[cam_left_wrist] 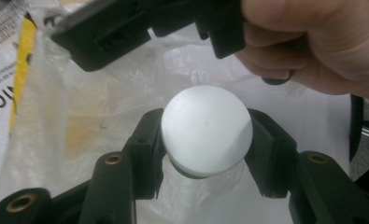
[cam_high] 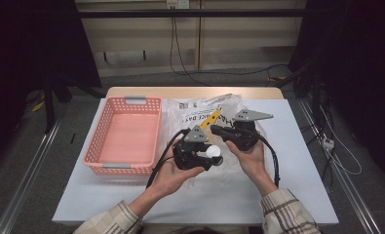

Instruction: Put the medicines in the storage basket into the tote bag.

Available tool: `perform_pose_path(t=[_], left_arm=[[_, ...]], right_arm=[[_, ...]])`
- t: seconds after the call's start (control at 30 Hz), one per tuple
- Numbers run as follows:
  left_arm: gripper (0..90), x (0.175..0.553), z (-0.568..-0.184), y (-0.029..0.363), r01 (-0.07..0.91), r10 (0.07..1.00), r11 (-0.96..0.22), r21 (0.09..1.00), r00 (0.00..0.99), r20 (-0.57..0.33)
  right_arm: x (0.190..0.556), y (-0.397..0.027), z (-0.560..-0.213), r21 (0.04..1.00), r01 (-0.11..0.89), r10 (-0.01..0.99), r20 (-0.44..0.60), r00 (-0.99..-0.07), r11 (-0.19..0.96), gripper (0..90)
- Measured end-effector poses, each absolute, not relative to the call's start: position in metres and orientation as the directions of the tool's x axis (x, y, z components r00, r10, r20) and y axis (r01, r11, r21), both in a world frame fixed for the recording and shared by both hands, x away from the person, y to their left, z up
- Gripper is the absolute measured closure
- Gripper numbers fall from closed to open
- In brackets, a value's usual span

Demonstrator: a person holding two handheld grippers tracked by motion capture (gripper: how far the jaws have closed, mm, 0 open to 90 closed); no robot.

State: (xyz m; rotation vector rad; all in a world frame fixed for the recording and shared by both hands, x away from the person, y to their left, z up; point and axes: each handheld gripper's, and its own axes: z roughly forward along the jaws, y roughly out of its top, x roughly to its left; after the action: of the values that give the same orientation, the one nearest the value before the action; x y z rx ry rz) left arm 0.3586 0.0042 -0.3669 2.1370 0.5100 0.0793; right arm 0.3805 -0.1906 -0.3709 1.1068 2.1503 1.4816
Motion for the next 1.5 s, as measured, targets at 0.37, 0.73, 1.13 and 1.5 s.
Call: perform_pose_path(t=[0.37,0.73,1.13,1.5], left_arm=[[51.0,0.374,-0.4,-0.008,0.394,0.468,-0.538,0.745,0.875,-0.125],[50.9,0.388,-0.424,-0.022,0.431,0.505,-0.538,0.725,0.853,-0.133],[50.7,0.396,-0.44,-0.03,0.422,0.508,-0.546,0.724,0.854,-0.115],[33.2,0.394,-0.432,-0.024,0.419,0.518,-0.554,0.719,0.85,-0.096]], right_arm=[[0.375,-0.195,-0.373,0.886,0.432,0.737,0.176,-0.653,0.171,90.0],[0.361,-0.205,-0.387,0.861,0.469,0.744,0.181,-0.644,0.196,90.0],[0.358,-0.204,-0.395,0.849,0.485,0.736,0.189,-0.65,0.211,90.0],[0.357,-0.206,-0.4,0.841,0.497,0.738,0.194,-0.647,0.214,90.0]])
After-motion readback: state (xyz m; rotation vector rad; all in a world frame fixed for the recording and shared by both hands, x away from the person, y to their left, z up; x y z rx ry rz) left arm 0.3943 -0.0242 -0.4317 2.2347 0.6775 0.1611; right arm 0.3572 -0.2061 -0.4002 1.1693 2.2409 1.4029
